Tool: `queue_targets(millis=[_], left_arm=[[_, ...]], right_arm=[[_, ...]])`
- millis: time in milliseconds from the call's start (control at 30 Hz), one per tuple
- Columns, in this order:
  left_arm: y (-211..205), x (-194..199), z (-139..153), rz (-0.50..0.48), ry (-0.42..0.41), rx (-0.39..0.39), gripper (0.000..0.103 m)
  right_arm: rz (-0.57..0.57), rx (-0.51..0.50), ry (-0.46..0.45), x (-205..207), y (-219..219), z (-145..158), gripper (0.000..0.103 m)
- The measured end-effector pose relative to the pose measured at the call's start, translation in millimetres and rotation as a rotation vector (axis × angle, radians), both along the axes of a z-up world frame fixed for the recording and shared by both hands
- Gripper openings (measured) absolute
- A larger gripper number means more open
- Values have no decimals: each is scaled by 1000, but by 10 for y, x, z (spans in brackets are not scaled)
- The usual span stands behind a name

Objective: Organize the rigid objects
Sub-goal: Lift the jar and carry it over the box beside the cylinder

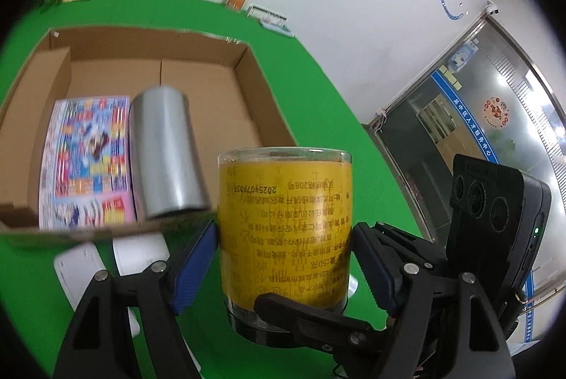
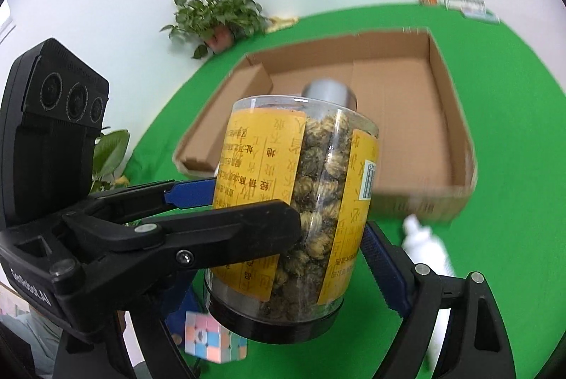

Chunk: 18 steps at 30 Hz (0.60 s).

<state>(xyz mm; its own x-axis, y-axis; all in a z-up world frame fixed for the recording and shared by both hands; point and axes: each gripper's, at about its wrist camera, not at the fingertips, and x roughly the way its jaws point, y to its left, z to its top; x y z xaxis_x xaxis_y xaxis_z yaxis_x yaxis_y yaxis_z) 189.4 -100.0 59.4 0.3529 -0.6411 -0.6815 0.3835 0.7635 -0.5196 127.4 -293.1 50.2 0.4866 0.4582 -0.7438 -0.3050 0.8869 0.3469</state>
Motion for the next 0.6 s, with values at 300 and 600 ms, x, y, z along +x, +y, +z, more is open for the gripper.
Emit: queue_targets(millis=[300,600], left_arm=[[-185,498,169,30,-10,-22,77],[-211,919,-127,53,89,-3,77]], right_arm=[[17,-25,-24,575,-83,361,86],[44,-12,88,1125,-221,154,85]])
